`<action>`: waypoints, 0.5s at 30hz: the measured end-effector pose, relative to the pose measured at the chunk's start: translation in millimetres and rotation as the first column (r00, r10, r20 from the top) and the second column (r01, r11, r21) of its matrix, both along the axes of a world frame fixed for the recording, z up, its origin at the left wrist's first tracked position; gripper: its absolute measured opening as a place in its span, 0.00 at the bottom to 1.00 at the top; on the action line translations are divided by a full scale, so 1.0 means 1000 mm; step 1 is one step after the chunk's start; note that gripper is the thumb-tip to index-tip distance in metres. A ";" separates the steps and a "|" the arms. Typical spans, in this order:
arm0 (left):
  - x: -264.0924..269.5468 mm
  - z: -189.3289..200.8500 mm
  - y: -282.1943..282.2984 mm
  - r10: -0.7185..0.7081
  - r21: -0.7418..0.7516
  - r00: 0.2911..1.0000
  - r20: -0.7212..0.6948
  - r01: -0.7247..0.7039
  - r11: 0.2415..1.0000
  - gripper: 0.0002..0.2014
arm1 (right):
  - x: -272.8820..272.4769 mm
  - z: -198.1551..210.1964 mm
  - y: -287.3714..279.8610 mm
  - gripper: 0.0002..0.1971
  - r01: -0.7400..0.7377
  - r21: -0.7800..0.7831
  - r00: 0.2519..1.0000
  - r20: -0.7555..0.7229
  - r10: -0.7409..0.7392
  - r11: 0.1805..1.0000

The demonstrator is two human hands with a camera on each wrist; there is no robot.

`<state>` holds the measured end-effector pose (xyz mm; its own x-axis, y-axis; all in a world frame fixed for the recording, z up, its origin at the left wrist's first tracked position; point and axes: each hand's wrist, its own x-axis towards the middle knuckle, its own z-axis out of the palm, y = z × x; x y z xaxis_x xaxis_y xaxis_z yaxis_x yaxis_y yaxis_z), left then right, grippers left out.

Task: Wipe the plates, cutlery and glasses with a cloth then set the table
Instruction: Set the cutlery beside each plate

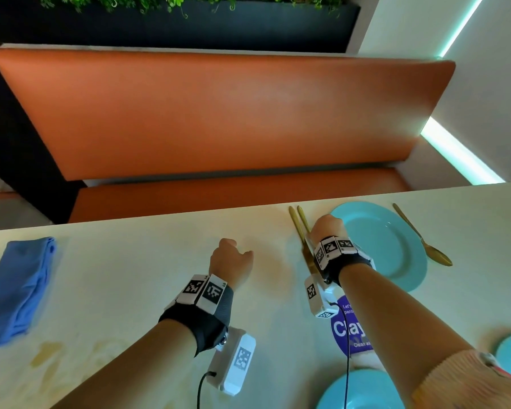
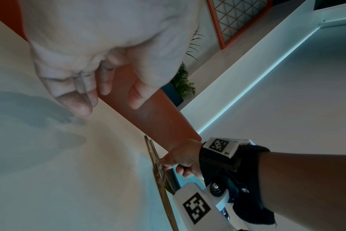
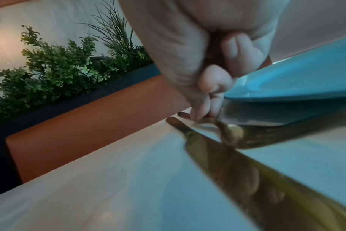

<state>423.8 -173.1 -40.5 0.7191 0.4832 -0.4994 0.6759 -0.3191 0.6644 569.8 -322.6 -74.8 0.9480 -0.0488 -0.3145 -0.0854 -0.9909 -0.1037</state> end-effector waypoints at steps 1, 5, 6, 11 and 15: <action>0.000 0.000 -0.001 -0.003 -0.001 1.000 -0.001 0.003 1.000 0.23 | 0.000 0.000 -0.001 0.08 0.002 -0.002 1.000 -0.003 -0.002 1.000; -0.002 0.000 -0.005 -0.011 -0.014 1.000 -0.005 0.011 1.000 0.23 | -0.001 0.008 -0.008 0.07 0.032 0.014 0.999 0.012 -0.032 0.999; -0.003 0.000 -0.007 -0.018 -0.016 1.000 -0.008 0.018 1.000 0.23 | -0.002 0.013 -0.012 0.07 0.020 0.008 1.000 0.011 -0.020 1.000; -0.016 0.014 -0.026 -0.073 -0.053 0.997 -0.009 0.073 0.996 0.24 | -0.021 0.056 -0.042 0.16 -0.086 -0.078 0.994 -0.071 0.081 0.993; -0.038 0.036 -0.043 -0.132 -0.058 0.991 0.023 0.133 0.989 0.25 | -0.059 0.096 -0.069 0.20 -0.042 -0.071 0.998 -0.060 0.038 0.997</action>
<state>386.1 -215.8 -4.5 0.7843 0.3528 -0.5103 0.6175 -0.3648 0.6968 510.4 -391.1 20.7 0.9299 -0.0362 -0.3661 -0.0497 -0.9984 -0.0274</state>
